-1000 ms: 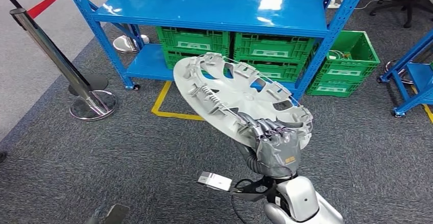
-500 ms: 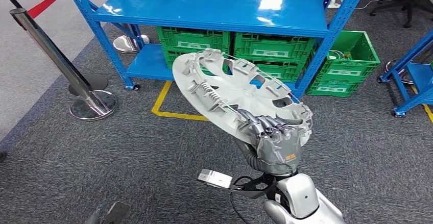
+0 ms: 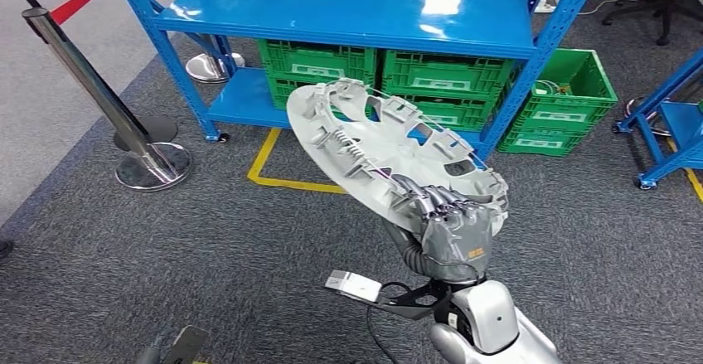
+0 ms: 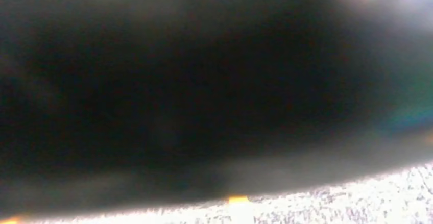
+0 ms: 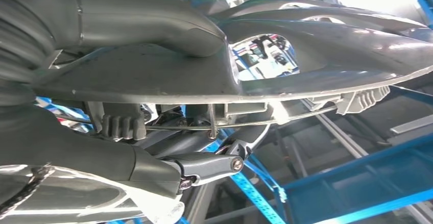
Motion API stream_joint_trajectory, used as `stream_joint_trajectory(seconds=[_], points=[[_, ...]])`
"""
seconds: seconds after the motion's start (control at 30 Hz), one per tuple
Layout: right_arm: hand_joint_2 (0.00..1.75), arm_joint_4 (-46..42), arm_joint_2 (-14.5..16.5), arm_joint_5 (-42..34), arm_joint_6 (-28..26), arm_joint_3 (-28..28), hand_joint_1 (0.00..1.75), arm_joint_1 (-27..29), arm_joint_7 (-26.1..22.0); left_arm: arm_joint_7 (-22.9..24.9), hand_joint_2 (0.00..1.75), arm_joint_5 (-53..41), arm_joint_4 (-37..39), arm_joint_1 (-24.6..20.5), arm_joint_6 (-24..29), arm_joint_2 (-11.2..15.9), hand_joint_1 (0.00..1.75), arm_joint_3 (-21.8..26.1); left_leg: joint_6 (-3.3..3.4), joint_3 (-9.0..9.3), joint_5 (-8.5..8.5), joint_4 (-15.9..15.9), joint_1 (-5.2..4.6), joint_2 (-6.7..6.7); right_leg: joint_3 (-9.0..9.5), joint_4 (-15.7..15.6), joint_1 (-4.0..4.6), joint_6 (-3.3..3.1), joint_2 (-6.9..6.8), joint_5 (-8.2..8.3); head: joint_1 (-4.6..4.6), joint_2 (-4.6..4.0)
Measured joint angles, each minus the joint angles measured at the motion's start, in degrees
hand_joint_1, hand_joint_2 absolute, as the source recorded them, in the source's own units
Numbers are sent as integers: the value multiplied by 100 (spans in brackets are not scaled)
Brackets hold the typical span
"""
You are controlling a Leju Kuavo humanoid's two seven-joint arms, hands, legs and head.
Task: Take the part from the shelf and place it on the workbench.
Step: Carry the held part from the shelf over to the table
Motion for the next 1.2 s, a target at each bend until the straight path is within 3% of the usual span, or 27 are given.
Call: stream_joint_trajectory(seconds=[0.07, 0.13, 0.23, 0.27, 0.3, 0.37, 0.43, 0.47, 0.5, 0.57, 0.63, 0.7, 0.77, 0.9, 1.0, 1.07, 1.1, 1.13, 1.2], points=[[175, -1, 1, -23, 3, -13, 175, -9, 1, 0, 0, -17, -2, 2, -15, -10, 0, 25, -89, -71, 62, 16, 53, -4, 529, -780, -69, 100, -7, 245, 3, 0], [175, -1, 4, -38, 4, -16, 175, -22, -1, 1, 0, -41, -14, 5, -22, -4, 0, 53, -191, -121, 129, 39, 74, -16, 909, -1362, -85, 104, 38, 377, 10, 0], [175, -1, 8, -51, 6, -22, 175, -27, -2, 4, 0, -84, -29, 20, -33, -7, 0, 96, -319, -151, 246, 34, 81, -42, 856, -1373, -53, -43, 89, 419, 8, 0], [175, -1, 10, -51, 7, -22, 175, -30, -3, 7, 0, -96, -30, 31, -36, -12, 0, 111, -346, -178, 215, 53, 93, -43, 808, -1355, -48, -104, 82, 449, 0, 0], [175, -1, 13, -51, 7, -23, 175, -32, -3, 10, 0, -102, -31, 45, -37, -16, 0, 124, -361, -226, 76, 153, 100, -41, 763, -1348, -40, -173, 74, 494, -8, 0], [175, -1, 17, -51, 8, -25, 175, -36, -4, 17, 0, -108, -33, 61, -39, -25, 0, 140, -353, -394, -472, 708, 88, -38, 651, -1345, -11, -287, 58, 607, -30, 0], [175, -1, 17, -51, 8, -26, 175, -34, -4, 20, 0, -108, -35, 65, -40, -28, 0, 158, -317, -549, -962, 1492, 46, -39, 516, -1340, 46, -339, 51, 714, -36, 0], [175, -1, 17, -51, 8, -26, 175, -33, -4, 20, 0, -109, -37, 65, -40, -28, 0, 167, -284, -539, -1038, 1729, 21, -39, 450, -1338, 78, -356, 47, 765, -35, 0], [175, -1, 17, -52, 8, -25, 175, -32, -5, 20, 0, -111, -39, 66, -40, -28, 0, 174, -234, -437, -1002, 1767, -9, -40, 386, -1337, 113, -369, 46, 810, -35, 0], [175, -1, 17, -55, 8, -24, 175, -32, -7, 20, 0, -116, -49, 64, -40, -29, 0, 183, -81, 41, -766, 1243, -93, -45, 280, -1336, 175, -383, 52, 890, -34, 0], [175, -1, 23, -58, 7, -26, 175, -35, -8, 16, 0, -124, -73, 54, -39, -22, 0, 202, 81, 575, -722, 464, -174, -46, 210, -1334, 221, -367, 50, 959, -27, 0], [175, -1, 31, -62, 6, -26, 175, -44, -12, 8, 0, -128, -92, 50, -39, -20, 0, 227, 142, 779, -787, 87, -220, -44, 182, -1338, 213, -315, 38, 1031, -28, 0], [175, -1, 37, -66, 6, -23, 175, -51, -23, 4, 0, -128, -94, 58, -42, -32, 0, 250, 143, 768, -713, 2, -215, -39, 154, -1336, 199, -251, 36, 1067, -33, 0], [175, -1, 39, -67, 8, -22, 175, -66, -38, 4, 0, -128, -98, 54, -48, -45, 0, 278, 197, 705, -561, -87, -162, -22, -75, -903, 178, -142, 36, 682, 25, 0], [175, -1, 39, -67, 8, -21, 175, -67, -40, 4, 0, -128, -98, 55, -50, -48, 0, 280, 195, 685, -548, -86, -162, -22, -137, -737, 166, -125, 36, 585, 25, 0], [175, 2, 39, -67, 11, -19, 175, -67, -42, 4, 0, -128, -98, 63, -56, -60, 0, 286, 184, 623, -504, -79, -159, -19, -263, -304, 132, -80, 32, 390, 20, 0], [175, 5, 41, -68, 15, -17, 175, -68, -41, 4, 0, -129, -99, 67, -62, -71, 0, 293, 167, 574, -469, -69, -153, -17, -177, -275, 101, -45, 24, 384, 19, 0], [175, 8, 44, -68, 18, -16, 175, -72, -39, 4, 0, -130, -101, 70, -68, -80, 0, 299, 144, 531, -438, -53, -144, -15, 16, -447, 73, -14, 10, 456, 20, 0], [175, 11, 55, -67, 21, -15, 175, -95, -37, 5, 0, -132, -108, 65, -74, -91, 0, 309, 78, 464, -405, -6, -144, -12, 537, -1175, 52, -4, -12, 640, 23, 0]])
